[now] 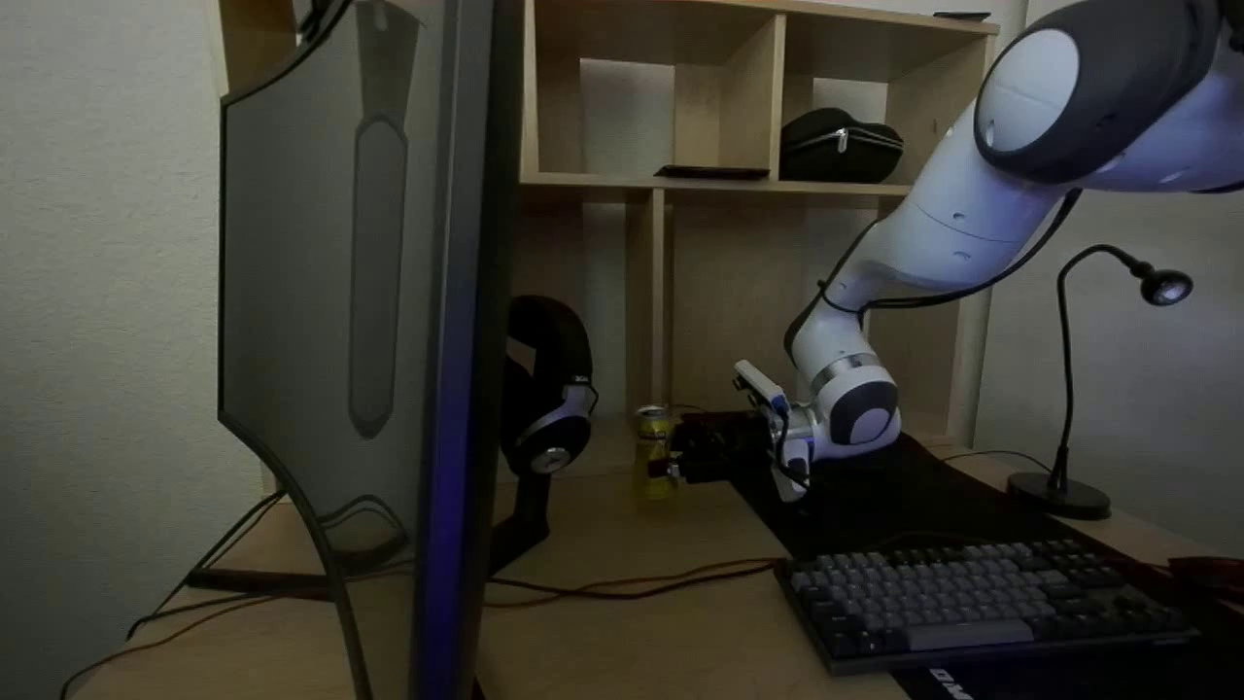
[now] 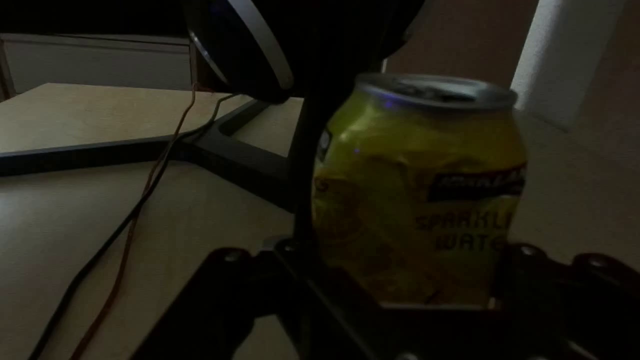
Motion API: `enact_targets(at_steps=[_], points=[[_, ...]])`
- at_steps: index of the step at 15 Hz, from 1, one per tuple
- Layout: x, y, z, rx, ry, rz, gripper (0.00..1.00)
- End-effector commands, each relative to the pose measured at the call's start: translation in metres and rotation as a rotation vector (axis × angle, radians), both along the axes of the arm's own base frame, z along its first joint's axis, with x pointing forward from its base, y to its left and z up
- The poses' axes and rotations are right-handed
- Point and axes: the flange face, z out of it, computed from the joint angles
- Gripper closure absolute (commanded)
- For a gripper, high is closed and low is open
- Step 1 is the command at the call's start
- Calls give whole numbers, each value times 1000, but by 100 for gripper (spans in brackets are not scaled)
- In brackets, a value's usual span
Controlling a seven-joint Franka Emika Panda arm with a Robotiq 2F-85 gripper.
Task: Place the yellow can upright
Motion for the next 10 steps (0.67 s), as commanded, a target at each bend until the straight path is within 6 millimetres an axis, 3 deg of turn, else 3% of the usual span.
enact_targets(at_steps=[1,4,10], points=[[14,-10,-27,-8,64,-19,55],[18,-7,-43,-24,64,-31,55],[37,-7,-40,-61,-66,-29,55]])
